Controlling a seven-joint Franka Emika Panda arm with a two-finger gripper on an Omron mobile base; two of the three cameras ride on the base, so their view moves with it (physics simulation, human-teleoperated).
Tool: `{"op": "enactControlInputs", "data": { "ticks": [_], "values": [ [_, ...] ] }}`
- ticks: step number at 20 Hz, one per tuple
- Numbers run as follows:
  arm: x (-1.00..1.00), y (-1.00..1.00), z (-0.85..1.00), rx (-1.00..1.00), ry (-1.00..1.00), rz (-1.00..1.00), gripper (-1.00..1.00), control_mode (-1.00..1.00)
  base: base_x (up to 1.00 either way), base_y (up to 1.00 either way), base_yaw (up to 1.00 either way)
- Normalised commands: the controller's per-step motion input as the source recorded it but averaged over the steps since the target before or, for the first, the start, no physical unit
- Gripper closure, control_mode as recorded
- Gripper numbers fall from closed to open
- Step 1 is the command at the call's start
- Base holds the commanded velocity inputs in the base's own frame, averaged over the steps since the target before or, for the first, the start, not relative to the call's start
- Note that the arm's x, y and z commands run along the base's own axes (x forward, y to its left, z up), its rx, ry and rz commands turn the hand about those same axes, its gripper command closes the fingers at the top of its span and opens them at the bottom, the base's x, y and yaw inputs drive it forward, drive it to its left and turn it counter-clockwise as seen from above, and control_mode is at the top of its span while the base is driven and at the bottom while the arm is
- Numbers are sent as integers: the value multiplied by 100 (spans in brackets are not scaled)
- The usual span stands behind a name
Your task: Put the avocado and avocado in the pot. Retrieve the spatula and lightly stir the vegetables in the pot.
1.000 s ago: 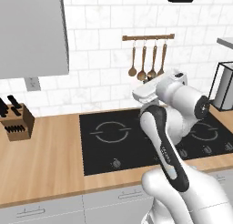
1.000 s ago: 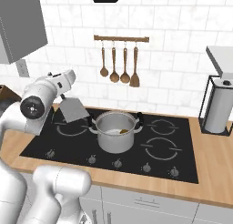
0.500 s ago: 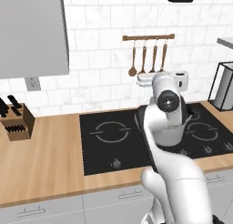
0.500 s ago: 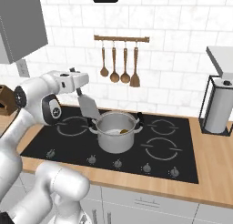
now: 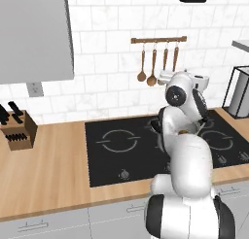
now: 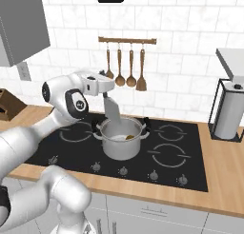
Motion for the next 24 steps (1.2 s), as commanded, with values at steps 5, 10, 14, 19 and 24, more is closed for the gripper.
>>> {"op": "enactControlInputs", "data": {
  "ticks": [5, 10, 14, 19, 24],
  "values": [
    [41, -54, -36, 5, 0, -13, 100, -100, 0, 0, 0],
    [27, -24, -33, 8, 0, -9, 100, -100, 0, 0, 0],
    [39, 0, -34, 8, 1, -6, 100, -100, 0, 0, 0],
    [33, -2, -43, 5, 5, -7, 100, -100, 0, 0, 0],
    [12, 0, -45, 3, 5, -5, 100, -100, 0, 0, 0]
  ]
}}
